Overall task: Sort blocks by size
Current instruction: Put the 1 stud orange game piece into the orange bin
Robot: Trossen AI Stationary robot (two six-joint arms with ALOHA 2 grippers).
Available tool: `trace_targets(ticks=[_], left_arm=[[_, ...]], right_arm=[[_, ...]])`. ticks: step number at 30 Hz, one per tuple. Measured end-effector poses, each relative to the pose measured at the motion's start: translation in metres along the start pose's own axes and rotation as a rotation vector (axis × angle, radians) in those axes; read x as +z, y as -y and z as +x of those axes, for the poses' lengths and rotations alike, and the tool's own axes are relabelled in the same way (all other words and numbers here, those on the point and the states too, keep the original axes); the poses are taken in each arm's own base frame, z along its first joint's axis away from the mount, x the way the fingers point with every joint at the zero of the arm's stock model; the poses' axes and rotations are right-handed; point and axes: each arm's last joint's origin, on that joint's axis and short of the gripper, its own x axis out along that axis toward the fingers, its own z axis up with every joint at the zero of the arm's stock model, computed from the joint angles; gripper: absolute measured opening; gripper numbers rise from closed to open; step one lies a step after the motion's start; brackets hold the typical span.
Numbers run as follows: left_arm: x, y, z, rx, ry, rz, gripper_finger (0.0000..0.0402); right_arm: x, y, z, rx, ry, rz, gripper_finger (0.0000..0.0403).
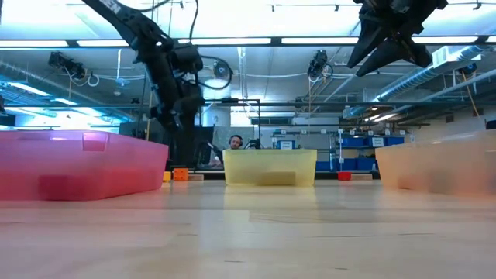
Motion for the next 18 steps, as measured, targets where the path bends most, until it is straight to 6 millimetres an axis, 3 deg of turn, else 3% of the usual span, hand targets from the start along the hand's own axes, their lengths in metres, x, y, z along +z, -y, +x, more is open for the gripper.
trace_targets(ticks=[6, 12, 18], left_arm=[[-0.006, -0.008, 0.033, 0.015, -0.137, -0.029, 0.0333], [0.011, -0.013, 0.061, 0.030, -0.172, -0.148, 0.0327], [0.022, -0.016, 0.076, 0.072, -0.219, -0.293, 0.0327]], right_arm=[[0.000, 0.000, 0.000, 0.000, 0.002, -0.011, 0.0128], [0.003, 0.001, 0.002, -0.004, 0.011, 0.003, 0.0128], [0.004, 0.001, 0.002, -0.001, 0.014, 0.009, 0.0128]])
